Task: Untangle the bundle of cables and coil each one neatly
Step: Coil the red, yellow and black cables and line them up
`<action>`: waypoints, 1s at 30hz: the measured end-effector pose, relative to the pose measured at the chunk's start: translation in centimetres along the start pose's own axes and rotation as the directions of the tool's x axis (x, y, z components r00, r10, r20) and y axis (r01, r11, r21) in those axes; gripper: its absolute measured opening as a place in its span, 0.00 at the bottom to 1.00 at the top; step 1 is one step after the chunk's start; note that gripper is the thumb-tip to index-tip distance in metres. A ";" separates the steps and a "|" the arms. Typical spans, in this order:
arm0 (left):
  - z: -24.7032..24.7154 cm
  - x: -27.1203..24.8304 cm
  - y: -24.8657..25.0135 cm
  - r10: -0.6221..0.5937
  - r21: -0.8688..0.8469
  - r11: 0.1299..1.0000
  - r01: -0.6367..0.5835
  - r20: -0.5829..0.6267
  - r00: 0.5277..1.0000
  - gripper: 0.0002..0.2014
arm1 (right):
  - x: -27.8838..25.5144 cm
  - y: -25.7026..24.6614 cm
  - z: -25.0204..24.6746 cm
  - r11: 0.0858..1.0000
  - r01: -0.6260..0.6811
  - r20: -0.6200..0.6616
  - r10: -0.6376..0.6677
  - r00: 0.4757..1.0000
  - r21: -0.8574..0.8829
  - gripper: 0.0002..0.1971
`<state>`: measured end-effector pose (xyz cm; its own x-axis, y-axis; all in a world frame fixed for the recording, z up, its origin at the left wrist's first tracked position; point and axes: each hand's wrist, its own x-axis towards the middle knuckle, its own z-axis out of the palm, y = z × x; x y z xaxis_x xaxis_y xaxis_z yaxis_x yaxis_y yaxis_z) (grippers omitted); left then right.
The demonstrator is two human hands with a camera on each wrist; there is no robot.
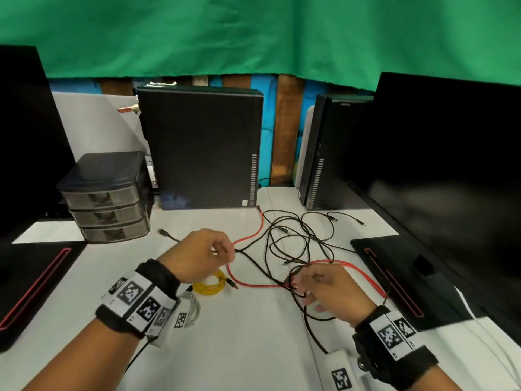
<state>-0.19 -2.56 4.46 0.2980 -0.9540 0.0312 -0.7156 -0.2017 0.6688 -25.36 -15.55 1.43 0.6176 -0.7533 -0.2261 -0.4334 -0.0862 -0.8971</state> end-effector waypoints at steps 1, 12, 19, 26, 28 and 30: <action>0.3 0.1 -0.2 -0.025 -0.033 0.999 0.026 0.035 0.999 0.11 | -0.2 0.2 -0.2 1.000 0.000 -0.002 0.000 1.000 0.010 0.06; 5.0 1.6 4.5 -0.119 0.155 0.986 0.063 0.380 0.917 0.06 | 0.9 1.2 -1.4 1.000 0.003 -0.067 -0.001 0.998 0.021 0.09; 9.6 5.3 7.1 -0.316 0.802 0.594 -0.061 0.302 0.899 0.16 | 0.6 1.4 -2.9 0.999 0.012 -0.073 -0.009 0.997 0.050 0.08; 7.3 6.9 8.6 -0.041 0.720 0.674 -0.166 0.260 0.965 0.11 | 0.6 1.2 -2.9 0.983 0.158 -0.161 -0.172 0.972 -0.096 0.07; 5.4 7.5 10.5 0.111 0.628 0.752 -0.200 0.179 0.978 0.10 | 1.0 0.1 -2.7 0.949 0.268 -0.175 -0.296 0.939 -0.169 0.18; 3.8 7.7 12.3 0.240 0.549 0.796 -0.256 0.102 0.965 0.08 | 1.5 -1.8 -2.7 0.902 0.374 -0.176 -0.413 0.894 -0.216 0.22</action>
<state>-9.12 -13.26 10.12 0.0515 -0.9921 0.1147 -0.9924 -0.0380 0.1169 -25.44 -18.33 3.72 0.6150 -0.7527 0.2351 -0.3014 -0.4999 -0.8119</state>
